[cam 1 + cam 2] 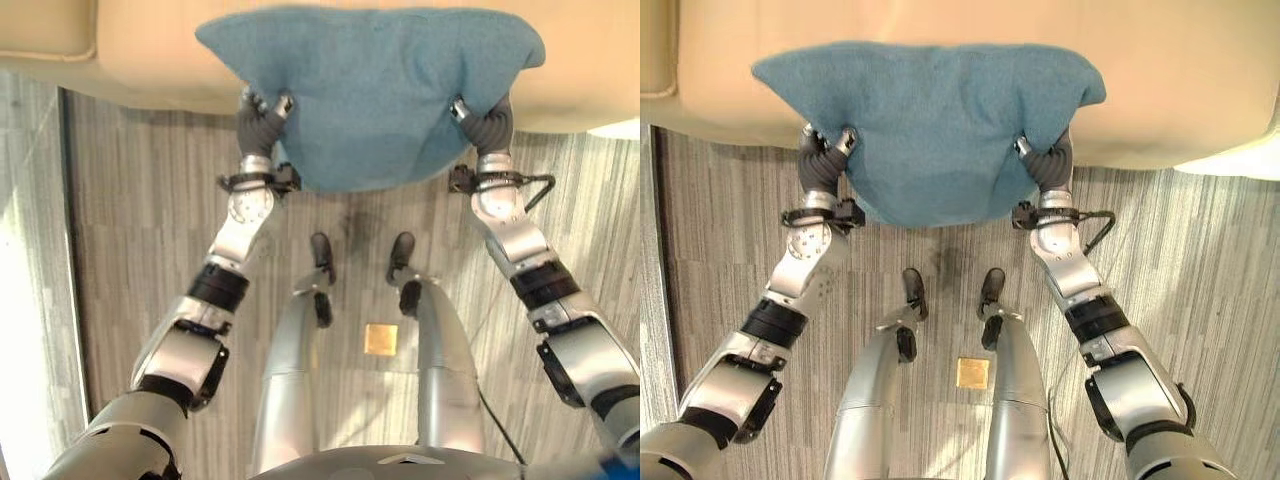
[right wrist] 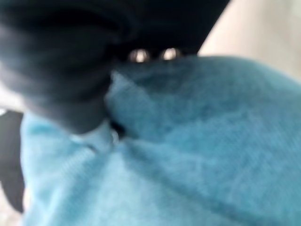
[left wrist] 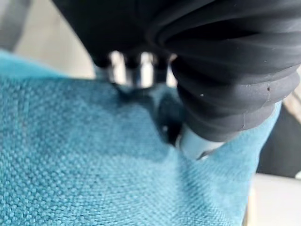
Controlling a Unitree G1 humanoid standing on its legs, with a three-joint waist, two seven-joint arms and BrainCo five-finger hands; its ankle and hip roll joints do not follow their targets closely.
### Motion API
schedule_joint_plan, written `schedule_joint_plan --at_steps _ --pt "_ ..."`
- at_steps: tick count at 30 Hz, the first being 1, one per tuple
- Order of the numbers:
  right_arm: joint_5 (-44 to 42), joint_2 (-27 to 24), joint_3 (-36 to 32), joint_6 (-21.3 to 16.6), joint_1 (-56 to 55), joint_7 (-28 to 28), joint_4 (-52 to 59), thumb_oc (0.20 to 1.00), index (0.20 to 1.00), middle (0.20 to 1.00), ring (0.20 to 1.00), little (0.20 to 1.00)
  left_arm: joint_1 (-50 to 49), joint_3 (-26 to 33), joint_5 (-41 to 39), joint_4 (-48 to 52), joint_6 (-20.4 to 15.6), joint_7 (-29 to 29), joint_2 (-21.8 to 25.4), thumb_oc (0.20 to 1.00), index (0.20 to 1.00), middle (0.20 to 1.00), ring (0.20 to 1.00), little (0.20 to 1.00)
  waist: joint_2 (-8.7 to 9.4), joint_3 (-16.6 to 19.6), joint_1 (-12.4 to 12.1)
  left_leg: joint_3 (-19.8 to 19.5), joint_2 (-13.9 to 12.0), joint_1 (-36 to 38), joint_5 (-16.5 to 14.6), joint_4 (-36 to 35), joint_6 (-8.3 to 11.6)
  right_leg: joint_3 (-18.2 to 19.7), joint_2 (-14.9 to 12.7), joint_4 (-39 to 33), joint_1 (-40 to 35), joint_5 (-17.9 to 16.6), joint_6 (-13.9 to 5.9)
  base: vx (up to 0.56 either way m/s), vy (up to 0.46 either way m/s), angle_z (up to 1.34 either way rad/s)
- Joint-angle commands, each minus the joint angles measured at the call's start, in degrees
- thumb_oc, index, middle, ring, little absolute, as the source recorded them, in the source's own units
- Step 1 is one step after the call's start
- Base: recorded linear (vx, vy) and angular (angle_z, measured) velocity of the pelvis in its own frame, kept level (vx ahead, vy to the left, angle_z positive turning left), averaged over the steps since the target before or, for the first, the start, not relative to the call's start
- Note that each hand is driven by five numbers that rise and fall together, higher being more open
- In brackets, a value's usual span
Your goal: Pick up all the scattered cushions and arrange them neatly on the sofa.
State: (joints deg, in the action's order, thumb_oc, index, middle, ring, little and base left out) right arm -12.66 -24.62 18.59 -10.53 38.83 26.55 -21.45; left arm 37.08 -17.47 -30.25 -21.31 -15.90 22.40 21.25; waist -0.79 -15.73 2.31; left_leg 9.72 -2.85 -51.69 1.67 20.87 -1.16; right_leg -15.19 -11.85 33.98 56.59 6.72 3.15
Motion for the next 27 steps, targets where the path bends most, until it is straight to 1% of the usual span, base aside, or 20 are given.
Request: schedule_joint_plan --at_steps 1,4,5,6,7,8,9,12,15,16,17,18,19,20,21,22,23,24,26,27 --pt "2.1 4.4 4.3 -7.0 0.1 -5.4 5.3 0.200 0.200 0.200 0.200 0.200 -0.1 -2.5 4.9 4.7 -4.0 -4.4 -1.9 0.200 0.200 0.200 0.200 0.200 0.07 6.4 0.4 -5.1 -2.9 7.4 -5.6 -1.7 4.15 2.0 0.6 -11.1 -10.6 -4.7 -6.86 0.08 -0.050 0.03" --pt "1.9 5.5 4.2 -7.0 -6.9 -7.5 7.8 0.200 0.200 0.200 0.200 0.200 -6.4 -1.9 6.6 6.5 -3.8 -4.7 -2.5 0.200 0.200 0.200 0.200 0.200 0.58 7.2 0.4 -4.2 -2.9 17.6 -3.9 -7.6 5.09 1.1 1.5 -16.2 -19.9 -5.1 -6.96 0.09 -0.049 -0.06" --pt "1.9 5.5 3.7 -7.0 -9.1 -8.0 8.3 0.200 0.200 0.200 0.200 0.200 -8.4 -1.5 6.7 7.1 -3.7 -4.8 -2.8 0.200 0.200 0.200 0.200 0.200 0.90 7.3 0.5 -3.6 -2.8 19.9 -2.0 -9.1 4.92 0.2 1.5 -17.9 -22.2 -6.6 -6.47 0.07 -0.045 -0.06" --pt "2.1 5.3 3.1 -6.8 -10.8 -8.5 8.8 0.200 0.200 0.200 0.200 0.200 -10.4 -1.5 7.8 7.4 -3.5 -4.9 -2.6 0.200 0.200 0.200 0.200 0.200 0.93 7.4 0.6 -3.2 -2.8 22.6 -1.5 -10.6 5.12 -0.2 1.8 -19.2 -25.0 -6.6 -6.48 0.11 -0.052 0.01" --pt "2.1 5.3 2.4 -6.5 -14.5 -9.3 9.6 0.200 0.200 0.200 0.200 0.200 -14.1 -1.2 8.4 8.0 -3.1 -5.2 -2.9 0.200 0.200 0.200 0.200 0.200 1.17 7.8 0.7 -2.5 -3.1 28.2 -0.8 -13.2 5.61 -0.4 2.5 -21.5 -30.5 -6.4 -6.54 0.14 -0.042 0.02" --pt "2.1 5.3 2.4 -6.5 -14.6 -9.3 9.7 0.200 0.200 0.200 0.200 0.200 -14.2 -1.2 8.4 8.0 -3.0 -5.2 -2.9 0.200 0.200 0.200 0.200 0.200 1.17 7.5 0.6 -2.5 -3.2 28.6 -0.7 -13.4 5.63 -0.4 2.6 -21.7 -31.0 -6.5 -6.54 0.19 -0.078 0.01" --pt "2.4 4.4 0.6 -6.2 -18.1 -9.9 10.8 0.200 0.200 0.200 0.200 0.200 -17.7 -0.3 8.0 8.6 -2.7 -5.7 -3.0 0.200 0.200 0.200 0.200 0.200 1.40 7.9 0.8 -1.9 -3.8 32.9 -0.3 -14.6 6.29 -0.8 3.3 -23.9 -36.1 -6.3 -6.53 0.14 -0.063 -0.03" --pt "2.5 4.0 -1.5 -5.9 -22.4 -10.1 11.2 0.200 0.200 0.200 0.200 0.200 -22.0 0.5 8.1 8.9 -2.4 -6.5 -3.2 0.200 0.200 0.200 0.200 0.200 1.75 8.6 1.2 -0.4 -4.5 37.7 -0.8 -14.4 7.10 -1.3 4.5 -27.5 -43.0 -5.7 -6.40 0.14 -0.067 0.11" --pt "2.3 3.7 -3.2 -5.6 -25.3 -10.4 11.5 0.200 0.200 0.200 0.200 0.200 -24.9 0.8 8.0 9.2 -1.9 -6.9 -3.2 0.200 0.200 0.200 0.200 0.200 2.35 8.8 1.2 1.0 -5.4 39.1 -0.2 -11.1 7.81 -2.1 5.3 -29.5 -48.4 -5.0 -5.80 0.10 -0.054 0.09" --pt "2.4 3.3 -3.7 -5.3 -26.0 -10.4 11.5 0.200 0.200 0.200 0.200 0.200 -25.6 1.0 7.7 9.2 -1.7 -7.2 -3.4 0.200 0.200 0.200 0.200 0.200 2.67 8.7 1.0 1.4 -5.8 38.8 0.5 -8.3 7.87 -2.2 5.2 -29.7 -49.9 -4.7 -5.57 0.11 -0.021 0.25" --pt "2.4 3.3 -4.0 -5.2 -26.7 -10.6 11.7 0.200 0.200 0.200 0.200 0.200 -26.3 1.1 7.5 8.9 -1.7 -7.5 -3.6 0.200 0.200 0.200 0.200 0.200 2.82 8.8 1.1 2.2 -6.0 39.3 0.2 -7.4 7.61 -2.6 5.2 -30.1 -51.0 -4.6 -5.56 0.13 0.006 0.26" --pt "2.6 3.2 -4.5 -5.0 -27.8 -10.8 11.7 0.200 0.200 0.200 0.200 0.200 -26.9 0.9 7.5 8.7 -1.5 -7.8 -3.7 0.200 0.200 0.200 0.200 0.200 2.87 9.3 1.2 3.5 -6.0 40.4 -0.5 -8.1 7.18 -3.2 5.1 -30.6 -52.3 -4.5 -5.77 0.19 0.038 0.23" --pt "3.2 3.2 -5.1 -5.0 -28.7 -11.0 11.6 0.200 0.200 0.200 0.200 0.200 -27.6 0.7 7.8 8.6 -1.1 -8.3 -3.8 0.200 0.200 0.200 0.200 0.200 2.73 10.1 1.2 5.9 -6.0 42.4 -0.9 -10.9 6.85 -4.0 5.0 -31.1 -53.4 -4.5 -6.23 0.28 0.103 0.23" --pt "3.2 3.2 -5.6 -4.5 -30.0 -11.2 11.3 0.200 0.200 0.200 0.200 0.200 -28.3 0.4 8.8 8.5 -0.5 -8.8 -3.4 0.200 0.200 0.200 0.200 0.200 2.59 11.5 0.9 7.9 -5.8 42.7 0.9 -15.3 6.85 -4.5 5.0 -32.2 -55.6 -4.5 -6.94 0.23 0.094 0.44" --pt "3.2 3.3 -5.7 -4.5 -30.0 -11.2 11.3 0.200 0.200 0.200 0.200 0.200 -28.4 0.3 8.8 8.5 -0.5 -8.8 -3.4 0.200 0.200 0.200 0.200 0.200 2.64 11.5 0.9 7.9 -5.8 42.8 1.0 -15.5 6.85 -4.5 4.9 -32.2 -55.6 -4.5 -6.96 0.21 0.106 0.67" --pt "3.1 3.4 -5.9 -4.4 -30.3 -11.0 11.2 0.200 0.200 0.200 0.200 0.200 -28.6 0.3 9.2 8.6 -0.2 -8.8 -3.1 0.200 0.200 0.200 0.200 0.200 2.99 11.3 0.2 7.5 -5.6 41.4 1.6 -15.5 6.96 -3.9 4.8 -32.0 -56.3 -4.6 -7.09 0.20 0.127 0.65" --pt "3.2 3.7 -5.8 -4.2 -31.1 -11.6 11.4 0.200 0.200 0.200 0.200 0.200 -29.6 0.4 9.4 9.1 -0.2 -9.3 -2.9 0.200 0.200 0.200 0.200 0.200 2.91 11.7 -0.4 5.4 -4.5 42.9 0.8 -17.2 6.34 -3.5 4.8 -31.6 -57.4 -4.2 -7.68 0.29 0.195 0.32" --pt "3.4 3.9 -5.9 -4.0 -31.4 -12.0 11.5 0.200 0.200 0.200 0.200 0.200 -30.3 0.4 9.6 9.5 -0.2 -9.6 -2.9 0.200 0.200 0.200 0.200 0.200 2.88 11.9 -0.6 4.4 -3.6 43.8 0.2 -17.5 5.97 -3.2 4.4 -31.3 -58.2 -4.2 -8.25 0.30 0.224 -0.12" --pt "3.8 4.1 -5.5 -3.7 -31.3 -12.5 11.2 0.200 0.200 0.200 0.200 0.200 -30.9 0.3 9.5 10.3 -0.2 -10.0 -2.5 0.200 0.200 0.200 0.200 0.200 3.11 12.1 -1.3 3.5 -2.3 44.9 -1.1 -17.3 4.97 -2.0 3.3 -30.3 -59.0 -4.7 -9.06 0.23 0.235 -0.63" --pt "4.5 4.5 -5.3 -3.6 -31.2 -13.1 11.2 0.200 0.200 0.200 0.200 0.200 -31.5 0.3 9.8 10.7 0.0 -10.6 -2.2 0.200 0.200 0.200 0.200 0.200 3.05 12.0 -2.2 3.6 -1.2 46.3 -2.9 -17.1 3.55 -0.9 1.9 -27.8 -59.0 -4.8 -9.94 0.21 0.281 -0.55"
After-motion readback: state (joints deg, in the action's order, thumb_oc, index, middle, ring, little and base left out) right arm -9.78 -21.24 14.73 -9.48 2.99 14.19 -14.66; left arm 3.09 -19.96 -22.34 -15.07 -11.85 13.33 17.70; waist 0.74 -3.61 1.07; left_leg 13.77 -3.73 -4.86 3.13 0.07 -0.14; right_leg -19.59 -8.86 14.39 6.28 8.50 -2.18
